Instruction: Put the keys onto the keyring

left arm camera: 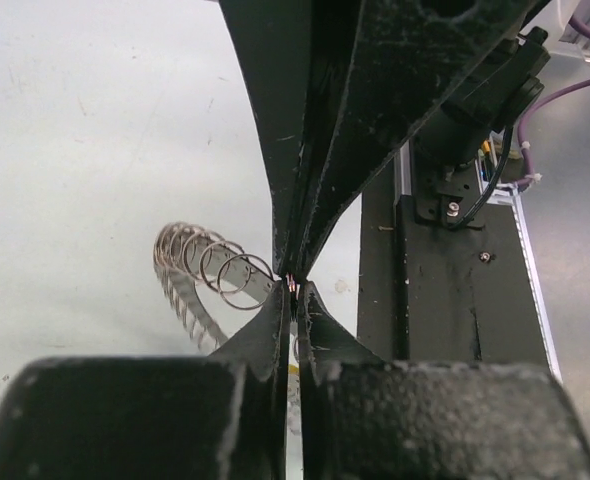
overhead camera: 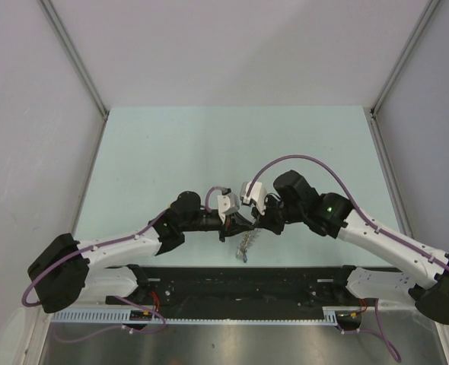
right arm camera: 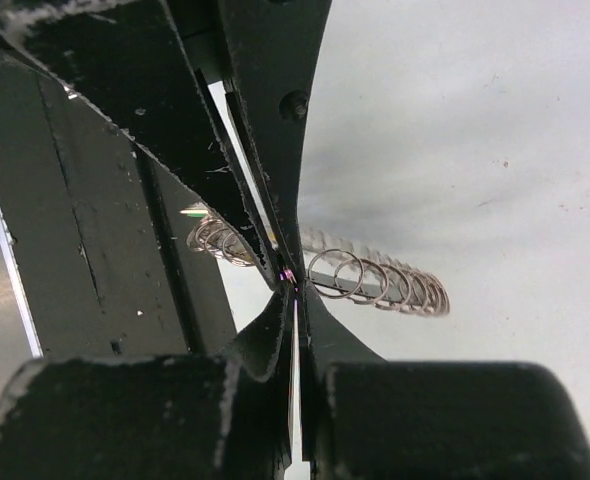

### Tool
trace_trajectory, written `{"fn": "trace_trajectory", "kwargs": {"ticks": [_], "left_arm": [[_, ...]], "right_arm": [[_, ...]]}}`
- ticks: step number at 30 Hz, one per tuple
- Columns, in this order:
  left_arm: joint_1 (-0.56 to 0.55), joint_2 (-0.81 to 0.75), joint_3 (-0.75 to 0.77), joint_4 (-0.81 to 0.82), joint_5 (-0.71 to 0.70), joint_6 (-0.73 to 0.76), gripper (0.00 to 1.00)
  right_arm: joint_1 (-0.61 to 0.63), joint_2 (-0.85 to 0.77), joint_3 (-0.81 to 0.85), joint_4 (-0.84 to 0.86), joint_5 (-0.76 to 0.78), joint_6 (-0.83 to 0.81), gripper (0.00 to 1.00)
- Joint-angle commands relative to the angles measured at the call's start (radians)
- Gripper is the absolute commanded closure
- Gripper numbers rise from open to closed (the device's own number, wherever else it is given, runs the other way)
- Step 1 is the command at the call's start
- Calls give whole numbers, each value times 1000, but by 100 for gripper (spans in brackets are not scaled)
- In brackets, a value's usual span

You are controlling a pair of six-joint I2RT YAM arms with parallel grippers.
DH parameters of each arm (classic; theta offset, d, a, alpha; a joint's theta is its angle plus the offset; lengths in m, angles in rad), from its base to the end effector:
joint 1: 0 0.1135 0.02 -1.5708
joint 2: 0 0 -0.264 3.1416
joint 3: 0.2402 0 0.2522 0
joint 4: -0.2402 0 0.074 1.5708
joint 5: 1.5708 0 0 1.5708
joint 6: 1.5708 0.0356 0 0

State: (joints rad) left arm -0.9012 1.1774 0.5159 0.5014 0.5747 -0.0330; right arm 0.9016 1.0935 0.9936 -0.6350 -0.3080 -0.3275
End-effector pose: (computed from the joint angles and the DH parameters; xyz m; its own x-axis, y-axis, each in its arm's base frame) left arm 0.1409 -0.2092 0.2376 -0.1316 0.1216 -0.9838 0.9874 0.1043 -0.1192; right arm 0.1333 0.1859 0.3109 -0.1086 -0.6314 -0.7679 -0.9736 0.2236 -0.0462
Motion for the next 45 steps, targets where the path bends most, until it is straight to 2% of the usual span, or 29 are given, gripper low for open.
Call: {"fn": "trace_trajectory", "kwargs": {"ticks": [1, 4, 5, 6, 9, 12, 17, 20, 23, 29, 36, 45], "left_arm": [[-4, -24, 38, -23, 11, 27, 99], [-4, -45, 26, 3, -31, 2, 100], [-2, -50, 21, 12, -44, -7, 100], [-2, -61, 9, 25, -56, -27, 100], [-2, -70, -28, 100, -127, -99, 100], [-2, -81, -85, 230, -182, -195, 100], [-2, -93, -177, 452, -252, -320, 100], [-2, -91, -204, 520, -280, -358, 100], [-1, -82, -229, 604, -289, -390, 100], [-2, -58, -244, 704, -282, -429, 100], [-2, -44, -240, 732, -269, -436, 100], [-1, -39, -235, 741, -259, -439, 100]], "right_arm": [[8, -23, 7, 31, -28, -5, 100], [8, -27, 7, 37, -10, 13, 98], [8, -30, 7, 40, -2, 21, 94], [8, -37, 7, 49, 12, 27, 83], [2, -82, -9, 104, 58, 76, 71], [-32, -159, -61, 194, 52, 129, 66], [-121, -299, -231, 415, -38, 296, 65], [-127, -342, -309, 567, -57, 388, 66], [-124, -362, -398, 749, -91, 442, 66], [-133, -373, -521, 947, -98, 530, 65], [-158, -383, -585, 1075, -103, 591, 66], [-165, -366, -595, 1107, -154, 604, 67]]}}
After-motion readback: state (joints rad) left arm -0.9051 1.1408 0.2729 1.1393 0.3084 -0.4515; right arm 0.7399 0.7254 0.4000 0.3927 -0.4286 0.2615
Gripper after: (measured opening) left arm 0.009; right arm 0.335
